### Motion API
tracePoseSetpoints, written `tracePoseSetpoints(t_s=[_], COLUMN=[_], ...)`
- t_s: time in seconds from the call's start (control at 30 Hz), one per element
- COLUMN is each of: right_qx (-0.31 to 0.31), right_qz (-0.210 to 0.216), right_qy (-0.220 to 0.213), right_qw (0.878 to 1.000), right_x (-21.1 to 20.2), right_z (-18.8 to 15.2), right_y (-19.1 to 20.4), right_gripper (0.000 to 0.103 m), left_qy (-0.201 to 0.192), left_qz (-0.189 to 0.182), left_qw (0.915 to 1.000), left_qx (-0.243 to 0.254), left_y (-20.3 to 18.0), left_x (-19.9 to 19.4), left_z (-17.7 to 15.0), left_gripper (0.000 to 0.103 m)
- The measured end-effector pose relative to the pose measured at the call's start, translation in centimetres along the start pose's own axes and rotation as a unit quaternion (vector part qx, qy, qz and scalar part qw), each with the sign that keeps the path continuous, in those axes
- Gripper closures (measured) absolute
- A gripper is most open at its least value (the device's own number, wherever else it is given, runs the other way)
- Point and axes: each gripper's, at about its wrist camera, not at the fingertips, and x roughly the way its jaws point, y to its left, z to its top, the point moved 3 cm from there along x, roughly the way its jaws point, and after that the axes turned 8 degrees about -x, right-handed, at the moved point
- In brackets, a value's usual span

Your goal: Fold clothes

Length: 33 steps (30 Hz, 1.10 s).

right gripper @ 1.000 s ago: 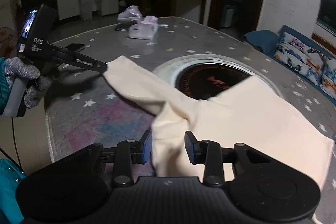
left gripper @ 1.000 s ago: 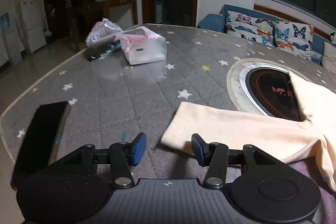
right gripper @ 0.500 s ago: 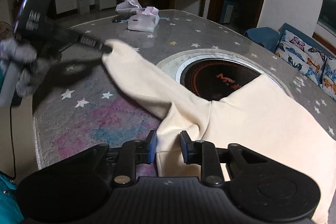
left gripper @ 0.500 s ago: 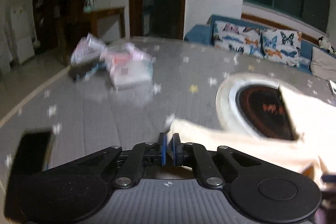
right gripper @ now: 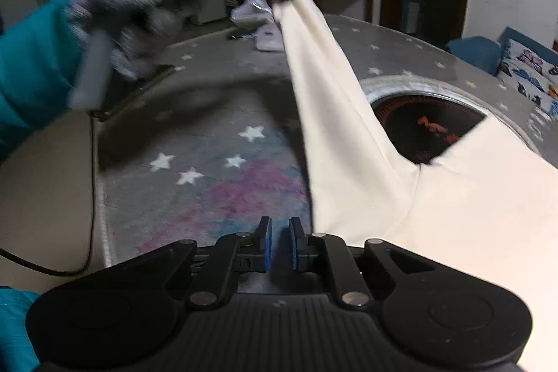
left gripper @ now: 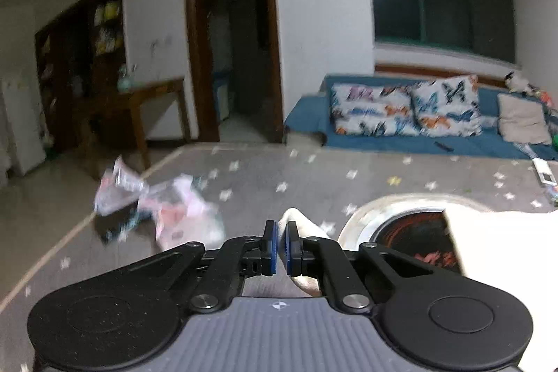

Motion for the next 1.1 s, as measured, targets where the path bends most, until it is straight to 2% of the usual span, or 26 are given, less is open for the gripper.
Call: tracePoseSetpoints(t_s=[0.13,0.27,0.37,0.47,0.57,0.6,0.63,0.7,0.87,1.0,1.07,1.1], right_qx=[0.025,0.050,0.049,0.039,0.030,0.029,0.029,0.026,0.009,0.011,0.010,0.008], right_qz=[-0.022,-0.052,-0.049,-0.045,-0.041,-0.039,-0.037,-0.029,-0.016,-0.016,-0.015,-0.015], right_qy=[-0.021,-0.005,0.002,0.005,0.007,0.008,0.011,0.019,0.017,0.017,0.020,0.020], right_qw=[0.999,0.997,0.998,0.998,0.999,0.999,0.999,0.999,1.000,1.000,1.000,1.000], right_x=[-1.5,-1.0,-0.6,-0.4,-0.2,-0.1,0.0,0.6,0.7,1.0,1.2,1.2], right_z=[0.6,-0.1,-0.3,-0.4,-0.4,-0.3,-0.3,-0.4,0.0,0.2,0.1,0.1], right_y=[-1.7,-3.7,-3.6,-3.1,-2.7,-2.6,-2.5,-2.3,-1.4,-1.3,-1.2,-1.1], right_gripper=[0.091,0.090,0.089,0.086,0.086,0.086,0.086,0.085,0.085,0.085,0.084,0.083], left_qy=[0.025,0.050,0.069,0.088,0.090,0.089,0.091,0.097,0.120,0.121,0.119,0.117], left_qz=[0.020,0.036,0.035,0.037,0.043,0.045,0.047,0.049,0.043,0.044,0.042,0.040], left_qw=[0.9994,0.9979,0.9963,0.9934,0.9917,0.9914,0.9907,0.9891,0.9847,0.9849,0.9852,0.9855], left_qx=[-0.012,-0.022,-0.037,-0.063,-0.080,-0.084,-0.090,-0.099,-0.118,-0.116,-0.116,-0.116], left_y=[1.7,3.1,3.9,4.7,5.4,5.5,5.7,6.1,6.0,5.2,5.0,4.9], left_x=[1.1,2.3,3.2,3.8,3.6,3.4,3.1,2.8,2.6,3.0,3.4,3.7], left_z=[-1.5,-2.9,-3.8,-4.3,-4.6,-4.6,-4.7,-5.0,-5.9,-6.0,-5.9,-5.8], left_gripper=[0.098,0.098,0.097,0.092,0.089,0.082,0.070,0.060,0.060,0.061,0.070,0.084])
